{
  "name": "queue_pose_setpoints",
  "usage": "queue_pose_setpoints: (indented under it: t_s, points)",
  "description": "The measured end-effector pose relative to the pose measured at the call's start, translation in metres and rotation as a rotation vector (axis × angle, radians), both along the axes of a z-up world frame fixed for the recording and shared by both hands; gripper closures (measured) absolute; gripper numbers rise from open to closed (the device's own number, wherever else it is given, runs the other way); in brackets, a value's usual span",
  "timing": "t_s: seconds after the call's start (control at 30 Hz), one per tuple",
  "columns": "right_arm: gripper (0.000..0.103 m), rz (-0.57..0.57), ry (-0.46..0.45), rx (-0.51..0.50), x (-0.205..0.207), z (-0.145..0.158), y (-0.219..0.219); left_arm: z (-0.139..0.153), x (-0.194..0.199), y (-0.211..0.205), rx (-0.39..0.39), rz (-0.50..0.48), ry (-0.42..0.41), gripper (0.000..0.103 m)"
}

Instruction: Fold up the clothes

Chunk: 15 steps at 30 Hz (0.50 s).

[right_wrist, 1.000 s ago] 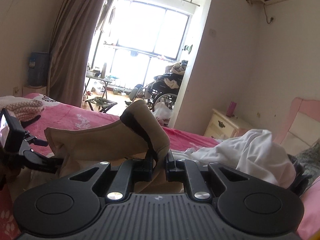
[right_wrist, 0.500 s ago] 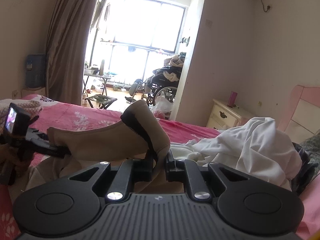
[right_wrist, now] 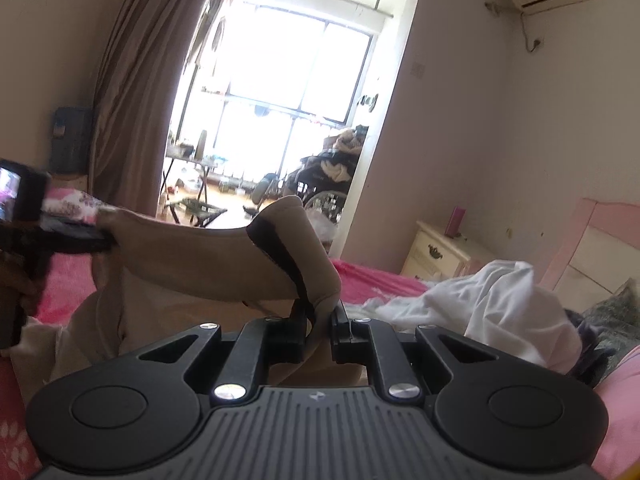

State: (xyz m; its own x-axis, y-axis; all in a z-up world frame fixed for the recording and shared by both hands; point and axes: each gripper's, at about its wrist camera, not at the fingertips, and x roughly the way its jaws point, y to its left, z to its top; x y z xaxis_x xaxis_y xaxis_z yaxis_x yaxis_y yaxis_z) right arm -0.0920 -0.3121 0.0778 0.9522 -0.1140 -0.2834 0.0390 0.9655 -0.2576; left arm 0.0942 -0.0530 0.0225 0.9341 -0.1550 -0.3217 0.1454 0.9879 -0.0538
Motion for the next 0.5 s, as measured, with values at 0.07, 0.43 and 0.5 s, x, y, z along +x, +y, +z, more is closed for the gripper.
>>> queue_pose_setpoints:
  t_s: [0.07,0.43,0.5]
  points:
    - [0.09,0.003,-0.039,-0.004,-0.006,0.007,0.004,0.024,-0.019,0.008,0.0,0.028,-0.074,0.081]
    - [0.09,0.056,-0.33,-0.067,-0.036,0.085,0.031,0.161,-0.133,0.048,-0.001,0.125,-0.386,0.081]
    - [0.09,0.071,-0.372,-0.082,-0.041,0.104,0.034,0.186,-0.15,0.054,0.005,0.138,-0.442,0.081]
